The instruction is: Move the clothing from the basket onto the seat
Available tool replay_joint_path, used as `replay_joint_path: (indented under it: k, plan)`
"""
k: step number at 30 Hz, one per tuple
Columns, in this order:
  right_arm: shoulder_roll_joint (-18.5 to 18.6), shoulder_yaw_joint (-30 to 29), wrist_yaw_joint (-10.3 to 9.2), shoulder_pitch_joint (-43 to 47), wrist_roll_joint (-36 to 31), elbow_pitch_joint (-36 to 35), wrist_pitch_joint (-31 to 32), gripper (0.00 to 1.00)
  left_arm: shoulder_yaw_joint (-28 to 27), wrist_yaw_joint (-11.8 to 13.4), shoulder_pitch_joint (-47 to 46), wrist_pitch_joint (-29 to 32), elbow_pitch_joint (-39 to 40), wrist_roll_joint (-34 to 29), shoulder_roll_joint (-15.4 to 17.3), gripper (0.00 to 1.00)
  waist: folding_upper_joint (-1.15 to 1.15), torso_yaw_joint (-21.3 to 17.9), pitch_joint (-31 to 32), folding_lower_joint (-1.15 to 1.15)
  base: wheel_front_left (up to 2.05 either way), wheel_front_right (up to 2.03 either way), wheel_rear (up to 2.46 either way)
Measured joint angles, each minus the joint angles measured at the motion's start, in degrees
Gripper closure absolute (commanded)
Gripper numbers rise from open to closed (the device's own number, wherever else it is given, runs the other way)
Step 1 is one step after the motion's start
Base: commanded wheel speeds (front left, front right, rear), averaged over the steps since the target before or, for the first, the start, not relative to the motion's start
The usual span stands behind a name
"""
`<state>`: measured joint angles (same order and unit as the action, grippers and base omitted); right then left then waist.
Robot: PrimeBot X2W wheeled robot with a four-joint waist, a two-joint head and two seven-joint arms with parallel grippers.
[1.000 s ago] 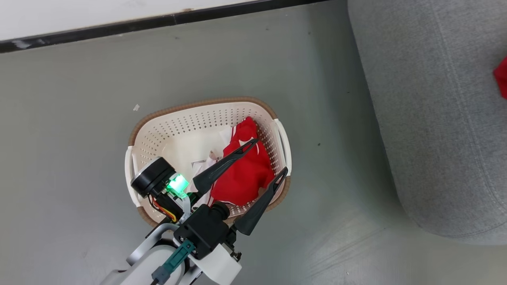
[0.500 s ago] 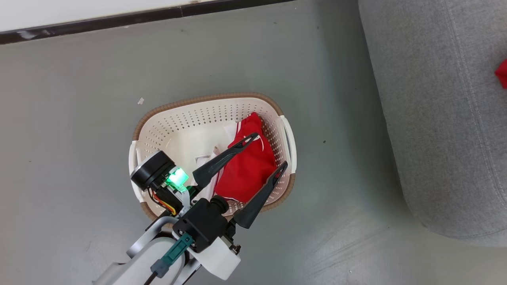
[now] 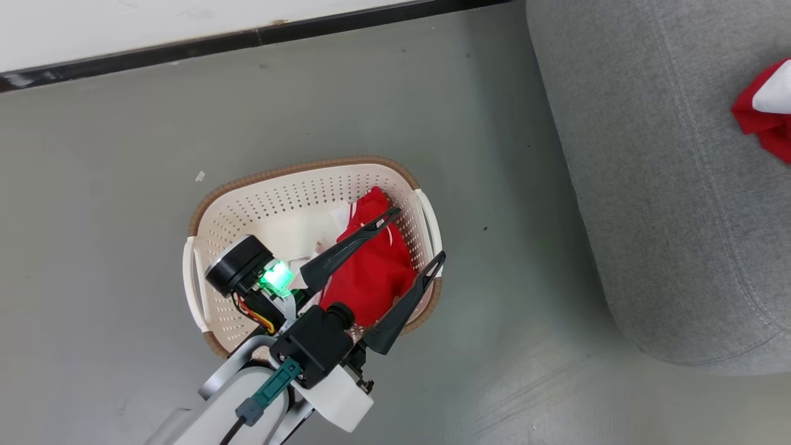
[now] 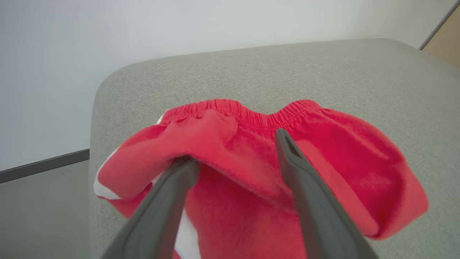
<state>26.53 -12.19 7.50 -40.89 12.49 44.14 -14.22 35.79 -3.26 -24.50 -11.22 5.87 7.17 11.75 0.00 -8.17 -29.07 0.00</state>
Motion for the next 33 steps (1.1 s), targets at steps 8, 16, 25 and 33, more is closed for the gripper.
replay_joint_path:
  k: [8, 16, 25, 33]
  plan:
    - [-1.97, 1.35, 0.00, 3.92, -0.98, -9.11, -0.23, 0.00, -0.89, 0.08, -0.03, -0.99, -1.47, 0.32, -0.09, 0.00, 0.00, -1.60, 1.83, 0.00, 0.00, 0.00, 0.00]
    - [-4.43, 3.45, 0.00, 8.39, -1.43, -15.81, -0.23, 0.00, -3.57, 1.49, 0.10, -1.86, -3.36, 1.44, -0.14, 0.00, 0.00, -2.45, 4.49, 0.00, 0.00, 0.00, 0.00]
    - [-8.70, 7.64, 0.00, 10.53, -1.40, -22.04, -0.23, 0.00, -7.94, 4.71, 2.76, -2.57, -5.25, 3.85, -0.55, 0.00, 0.00, -1.94, 8.05, 0.00, 0.00, 0.00, 0.00]
    - [-12.95, 11.50, 0.00, 11.67, -1.71, -26.72, -0.24, 0.00, -12.84, 7.92, 6.75, -3.04, -7.64, 5.23, 0.03, 0.00, 0.00, -0.44, 11.42, 0.00, 0.00, 0.00, 0.00]
